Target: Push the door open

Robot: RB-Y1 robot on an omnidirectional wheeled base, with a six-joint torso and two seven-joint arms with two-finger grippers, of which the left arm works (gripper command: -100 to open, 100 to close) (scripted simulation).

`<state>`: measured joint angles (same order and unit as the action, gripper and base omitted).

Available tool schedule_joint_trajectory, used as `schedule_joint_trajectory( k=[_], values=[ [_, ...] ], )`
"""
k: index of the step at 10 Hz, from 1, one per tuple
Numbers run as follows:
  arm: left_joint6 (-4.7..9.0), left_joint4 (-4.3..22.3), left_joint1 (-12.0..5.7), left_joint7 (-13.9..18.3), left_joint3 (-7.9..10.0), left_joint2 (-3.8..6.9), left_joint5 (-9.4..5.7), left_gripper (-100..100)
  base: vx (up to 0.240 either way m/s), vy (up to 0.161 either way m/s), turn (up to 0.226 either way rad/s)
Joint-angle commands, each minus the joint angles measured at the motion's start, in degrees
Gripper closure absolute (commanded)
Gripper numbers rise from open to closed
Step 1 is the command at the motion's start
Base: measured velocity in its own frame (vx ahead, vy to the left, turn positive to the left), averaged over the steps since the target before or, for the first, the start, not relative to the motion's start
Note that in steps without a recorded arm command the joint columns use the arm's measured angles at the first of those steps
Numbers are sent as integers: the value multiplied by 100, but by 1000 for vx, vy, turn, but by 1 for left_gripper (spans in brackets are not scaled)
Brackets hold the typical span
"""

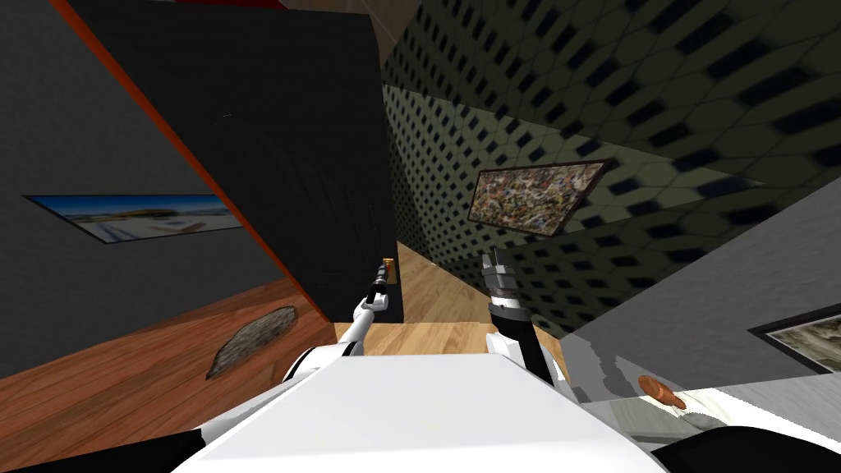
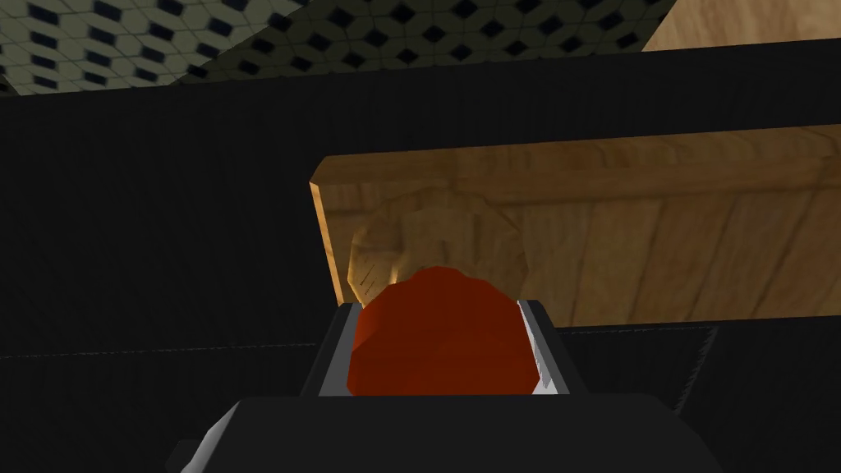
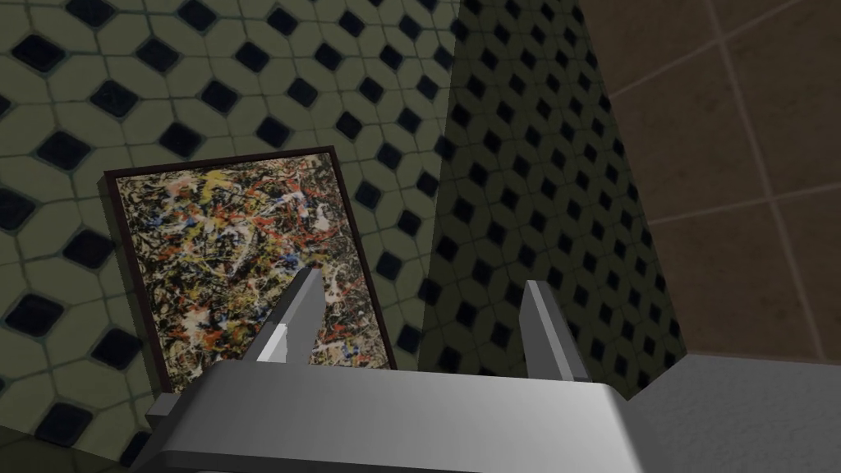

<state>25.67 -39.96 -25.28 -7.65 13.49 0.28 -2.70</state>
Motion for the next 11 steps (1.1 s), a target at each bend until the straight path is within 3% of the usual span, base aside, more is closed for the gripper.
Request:
schedule_joint_trajectory(
  k=[1,4,7,9,11],
  values=[
    [63,30,-90,-34,105,133,-35,100,140,-63,19],
    [49,20,-100,-69,233,193,-84,100,201,-83,25],
    [40,14,-106,-92,315,165,-116,100,179,-71,32],
    [30,7,-113,-119,413,49,-154,100,148,-41,29],
    [53,60,-123,-110,386,102,-143,100,31,-7,8]
  ],
)
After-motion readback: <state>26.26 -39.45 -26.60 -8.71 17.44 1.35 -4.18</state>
